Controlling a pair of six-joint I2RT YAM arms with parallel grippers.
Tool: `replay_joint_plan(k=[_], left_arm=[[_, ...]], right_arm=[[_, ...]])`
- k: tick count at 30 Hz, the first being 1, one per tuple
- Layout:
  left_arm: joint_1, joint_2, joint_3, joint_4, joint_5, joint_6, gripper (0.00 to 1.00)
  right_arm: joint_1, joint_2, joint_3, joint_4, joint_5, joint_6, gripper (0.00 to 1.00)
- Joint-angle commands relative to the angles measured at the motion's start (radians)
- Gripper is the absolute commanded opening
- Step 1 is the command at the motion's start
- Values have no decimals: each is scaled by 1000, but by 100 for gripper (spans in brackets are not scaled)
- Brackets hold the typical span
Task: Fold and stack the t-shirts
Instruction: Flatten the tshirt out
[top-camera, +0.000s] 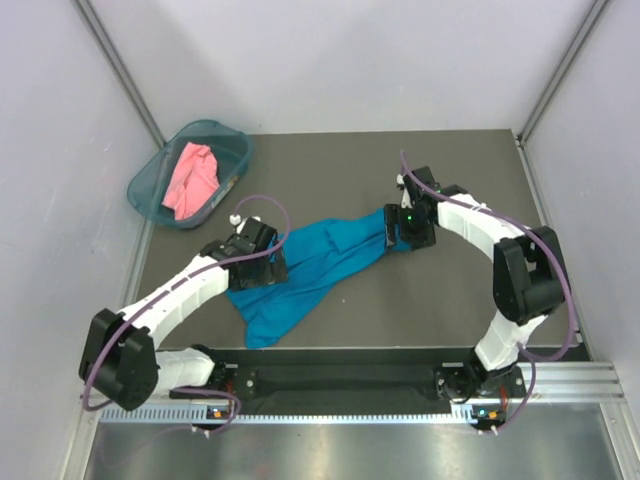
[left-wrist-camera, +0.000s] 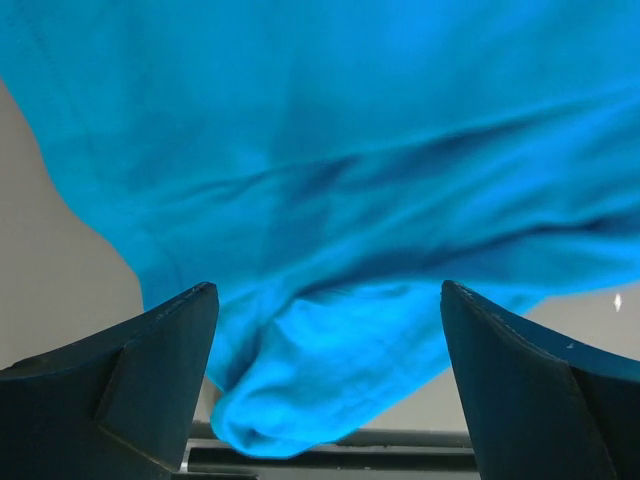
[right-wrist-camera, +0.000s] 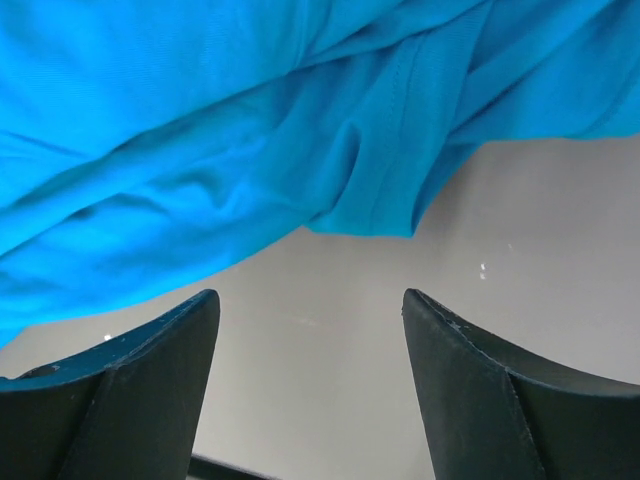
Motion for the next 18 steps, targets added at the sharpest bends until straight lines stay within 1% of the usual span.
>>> replay_joint_plan(k=[1,4,5,7,8,9,10,11,13,14,16,17,18], left_arm=[[50,60,-2,99,47,-20,97],[84,141,29,110,59,1,99],[90,160,34,116,59,12,99],[115,218,44,147,76,20,95],[124,238,52,158,88,23,93],[133,274,58,169,111,24,87],[150,290,72,172,124,27,85],[155,304,98,172,131,35,83],[158,336,136,158,124,56,83],[158,347,161,161,119,82,84],[175,397,193,160,121,113,86],[184,422,245,143,119,118,86],[197,465,274,117,118,124,86]], right_arm=[[-5,40,38,55,4,-35,74],[-4,71,51,71,17,-40,72],[-5,80,58,71,21,-39,69],[-7,106,77,84,28,-46,65],[-8,112,83,97,32,-45,60],[-8,125,89,106,37,-42,58],[-8,134,103,114,46,-40,54],[-16,154,114,124,51,-37,47],[-24,180,158,130,55,-32,36],[-31,207,175,132,58,-23,25],[-42,233,232,134,83,-17,10],[-53,241,250,131,98,-9,1],[-57,252,285,129,112,-8,0]])
